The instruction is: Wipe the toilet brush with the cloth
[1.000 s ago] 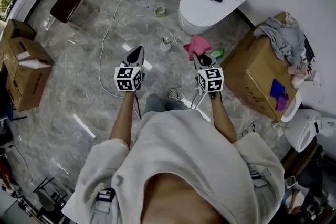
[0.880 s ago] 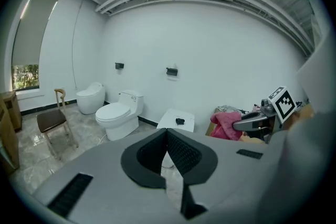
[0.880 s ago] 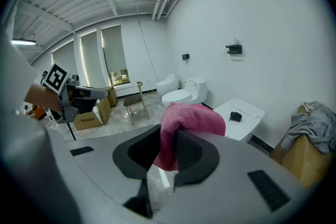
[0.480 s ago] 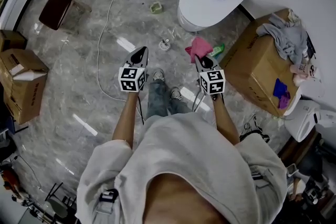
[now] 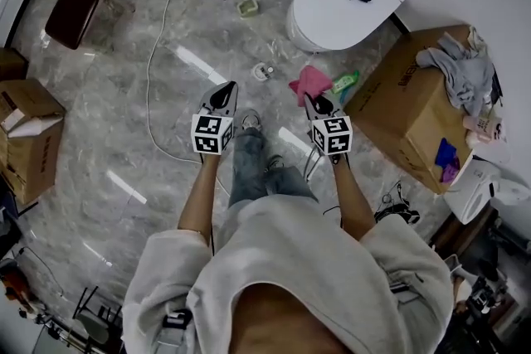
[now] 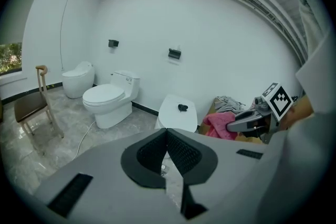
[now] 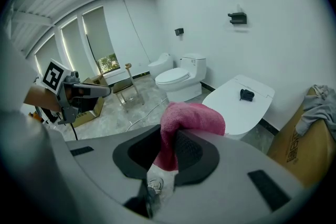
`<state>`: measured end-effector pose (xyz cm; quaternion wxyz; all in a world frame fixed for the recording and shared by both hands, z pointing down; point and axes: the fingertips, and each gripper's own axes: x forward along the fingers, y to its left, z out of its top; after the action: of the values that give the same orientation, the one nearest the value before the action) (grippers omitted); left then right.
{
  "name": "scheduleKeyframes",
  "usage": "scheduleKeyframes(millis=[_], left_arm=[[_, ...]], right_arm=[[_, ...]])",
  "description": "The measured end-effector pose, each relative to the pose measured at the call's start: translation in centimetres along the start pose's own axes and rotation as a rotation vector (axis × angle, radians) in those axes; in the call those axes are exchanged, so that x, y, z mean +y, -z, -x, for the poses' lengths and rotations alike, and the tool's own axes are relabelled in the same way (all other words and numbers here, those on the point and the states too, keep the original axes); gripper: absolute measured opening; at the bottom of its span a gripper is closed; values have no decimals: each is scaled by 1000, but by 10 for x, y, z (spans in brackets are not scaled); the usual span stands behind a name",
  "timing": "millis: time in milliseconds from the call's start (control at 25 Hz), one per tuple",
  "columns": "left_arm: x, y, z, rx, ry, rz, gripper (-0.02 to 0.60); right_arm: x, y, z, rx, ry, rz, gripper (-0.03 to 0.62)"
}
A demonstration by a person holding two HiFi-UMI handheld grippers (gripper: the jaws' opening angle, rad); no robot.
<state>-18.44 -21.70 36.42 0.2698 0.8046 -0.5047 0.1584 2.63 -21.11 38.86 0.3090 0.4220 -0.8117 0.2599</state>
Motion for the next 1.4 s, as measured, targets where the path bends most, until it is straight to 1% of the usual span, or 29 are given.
scheduleKeyframes(millis=[120, 200, 440, 640, 800, 920, 1120, 1240, 1400], left_arm=[[5, 23, -11, 20, -7, 10, 18], [5, 41, -19, 31, -4, 2, 18], [5, 91, -59, 32, 20, -73, 18], [19, 127, -105, -19, 46, -129, 18], [42, 156, -147, -62, 64, -186, 18], [58, 175, -176, -105, 74, -220, 18], [74, 213, -221, -156, 121, -268, 18], [81, 233, -242, -185, 136, -267, 19], [79, 245, -259, -216, 151, -303, 20]], right_arm=[[-4, 15, -13, 2, -4, -15, 84], [-8, 29, -21, -3, -8, -18, 84], [-29, 80, -54, -42, -5, -39, 84], [-55, 126, -103, -87, 4, -50, 84], [-80, 155, -151, -141, 15, -41, 84], [-98, 171, -187, -188, 18, -34, 84], [-119, 195, -244, -243, -10, 13, 84], [-123, 204, -268, -280, -24, 39, 84], [-122, 213, -288, -328, -32, 72, 84]])
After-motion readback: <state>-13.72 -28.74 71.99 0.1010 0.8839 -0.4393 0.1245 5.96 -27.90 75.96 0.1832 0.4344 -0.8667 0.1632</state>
